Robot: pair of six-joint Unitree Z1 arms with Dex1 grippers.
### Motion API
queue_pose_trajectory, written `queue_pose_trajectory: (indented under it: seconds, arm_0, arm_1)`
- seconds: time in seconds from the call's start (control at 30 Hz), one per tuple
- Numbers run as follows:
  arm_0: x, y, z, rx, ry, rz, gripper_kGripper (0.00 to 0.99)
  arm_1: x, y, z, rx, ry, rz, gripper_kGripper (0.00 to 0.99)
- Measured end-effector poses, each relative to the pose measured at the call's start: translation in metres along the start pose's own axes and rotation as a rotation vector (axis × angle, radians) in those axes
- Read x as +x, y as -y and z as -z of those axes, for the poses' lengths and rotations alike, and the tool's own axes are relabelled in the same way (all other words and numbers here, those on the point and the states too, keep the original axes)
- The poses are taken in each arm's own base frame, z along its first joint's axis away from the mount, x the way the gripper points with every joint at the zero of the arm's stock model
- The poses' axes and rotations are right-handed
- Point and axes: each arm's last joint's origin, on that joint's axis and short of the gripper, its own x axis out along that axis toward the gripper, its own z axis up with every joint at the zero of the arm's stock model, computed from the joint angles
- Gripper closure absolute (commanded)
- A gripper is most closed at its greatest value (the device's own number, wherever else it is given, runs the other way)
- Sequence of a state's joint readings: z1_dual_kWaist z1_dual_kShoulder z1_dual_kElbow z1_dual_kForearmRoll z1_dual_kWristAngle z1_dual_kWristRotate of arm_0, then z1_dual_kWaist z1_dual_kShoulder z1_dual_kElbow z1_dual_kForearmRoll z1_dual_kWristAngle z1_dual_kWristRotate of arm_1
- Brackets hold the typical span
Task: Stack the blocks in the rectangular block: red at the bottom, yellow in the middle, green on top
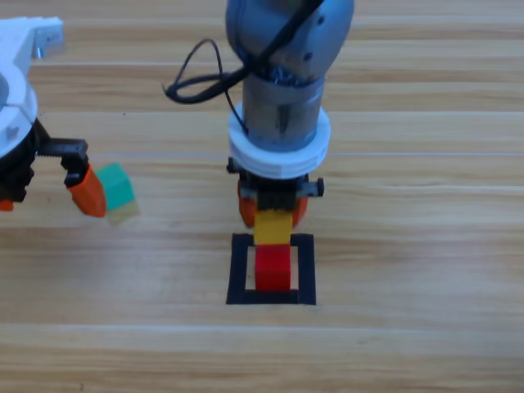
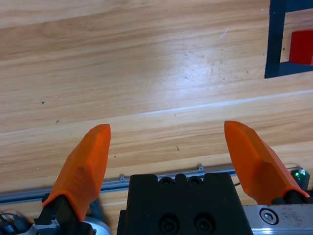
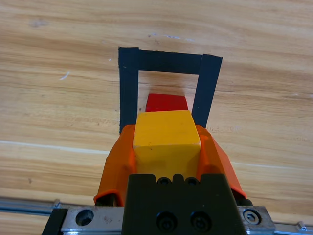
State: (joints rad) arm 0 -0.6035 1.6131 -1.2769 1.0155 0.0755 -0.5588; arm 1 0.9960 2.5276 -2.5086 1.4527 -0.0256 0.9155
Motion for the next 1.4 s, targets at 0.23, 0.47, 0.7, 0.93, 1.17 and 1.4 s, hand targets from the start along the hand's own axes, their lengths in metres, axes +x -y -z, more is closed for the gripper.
queue_pose_trajectory:
  seconds: [0.23,0.47,0.7,0.93,1.17,1.4]
  arm_0:
    - [0.003,0.001,0.0,-0.001,0.01,0.016,0.0]
    - [0.009,0.0,0.003,0.0,-0.007,0.013,0.0]
    - [0.01,-0.001,0.004,0.021,-0.01,0.011,0.0]
    - [0.01,-0.002,0.003,0.019,-0.009,0.01,0.0]
    - [0.012,-0.004,0.001,0.012,0.004,0.015,0.0]
    - [0.013,-0.004,0.0,0.01,0.007,0.024,0.001]
  arm_1:
    - [0.007,0.0,0.0,-0.001,-0.013,0.016,0.99]
    - [0.008,0.0,0.0,0.002,-0.016,0.018,0.99]
    - [0.02,-0.002,0.0,0.001,-0.033,0.034,0.99]
    - [0.02,-0.002,0.0,0.001,-0.034,0.034,0.99]
    - [0.02,-0.002,0.0,0.002,-0.035,0.034,0.99]
    - [0.02,-0.001,0.001,0.004,-0.044,0.045,0.99]
